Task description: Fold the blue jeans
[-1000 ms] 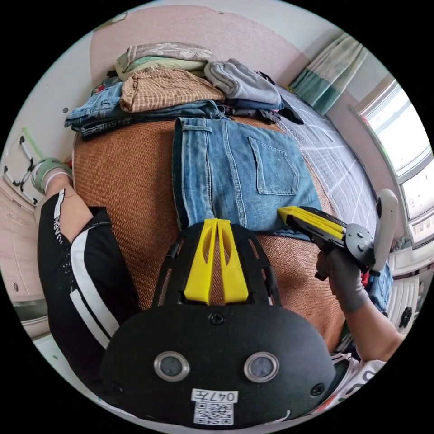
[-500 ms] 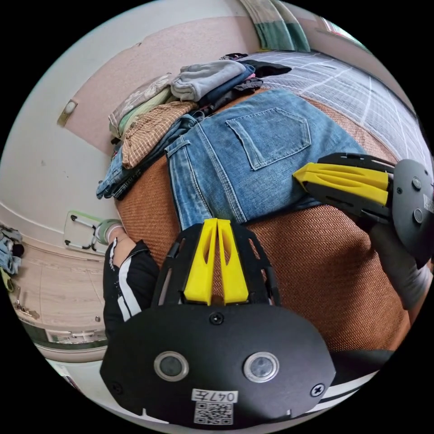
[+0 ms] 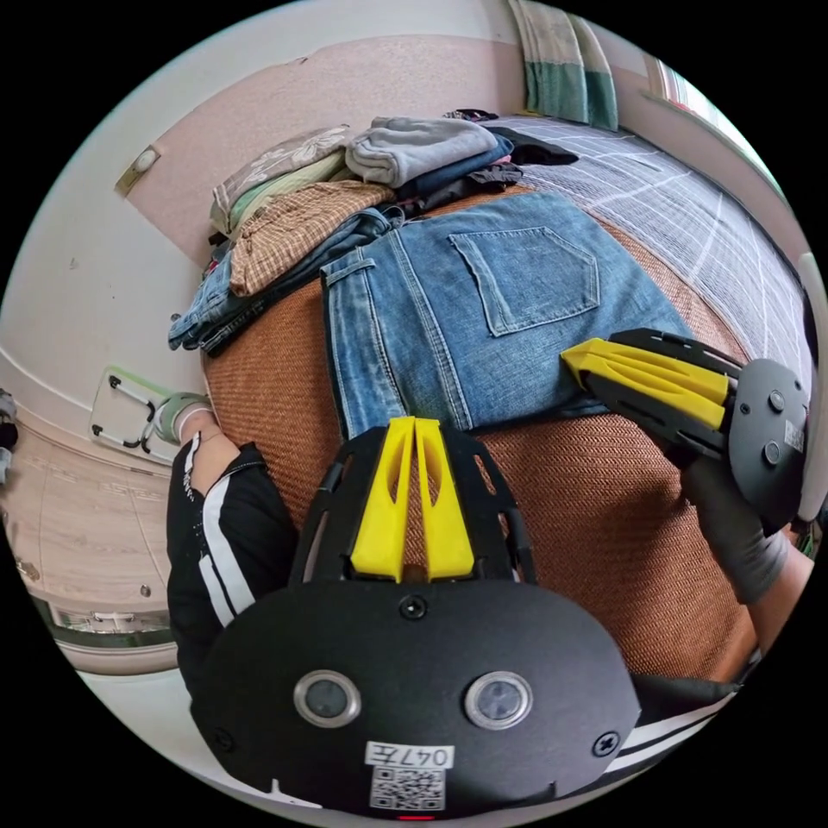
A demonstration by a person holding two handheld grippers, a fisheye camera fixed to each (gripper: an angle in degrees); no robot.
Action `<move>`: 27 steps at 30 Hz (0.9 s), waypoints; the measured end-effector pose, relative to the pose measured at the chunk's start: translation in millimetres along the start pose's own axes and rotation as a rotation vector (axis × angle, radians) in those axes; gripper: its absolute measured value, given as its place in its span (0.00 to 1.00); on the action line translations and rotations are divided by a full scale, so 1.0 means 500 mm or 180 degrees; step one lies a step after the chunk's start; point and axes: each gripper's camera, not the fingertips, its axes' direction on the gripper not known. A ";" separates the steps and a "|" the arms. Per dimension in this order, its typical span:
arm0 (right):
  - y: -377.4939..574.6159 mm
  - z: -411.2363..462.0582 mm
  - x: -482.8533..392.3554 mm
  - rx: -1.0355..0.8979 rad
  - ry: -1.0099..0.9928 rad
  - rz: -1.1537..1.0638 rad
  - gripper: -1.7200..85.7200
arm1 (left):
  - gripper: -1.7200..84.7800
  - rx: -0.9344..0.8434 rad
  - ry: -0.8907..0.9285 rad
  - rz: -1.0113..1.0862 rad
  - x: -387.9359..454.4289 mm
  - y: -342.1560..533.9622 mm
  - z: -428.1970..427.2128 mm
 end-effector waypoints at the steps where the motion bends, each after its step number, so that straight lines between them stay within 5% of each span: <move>1: 0.001 -0.001 -0.010 0.0003 0.0056 -0.0025 0.01 | 0.01 -0.0001 -0.0014 0.0014 0.003 -0.007 -0.005; 11: 0.008 -0.004 -0.080 0.0004 0.0415 -0.0199 0.01 | 0.01 0.0004 0.0071 -0.0060 -0.003 -0.046 -0.031; 27: 0.029 0.002 -0.069 0.0031 0.0060 -0.0042 0.01 | 0.01 0.0011 0.0068 -0.0064 -0.008 -0.042 -0.015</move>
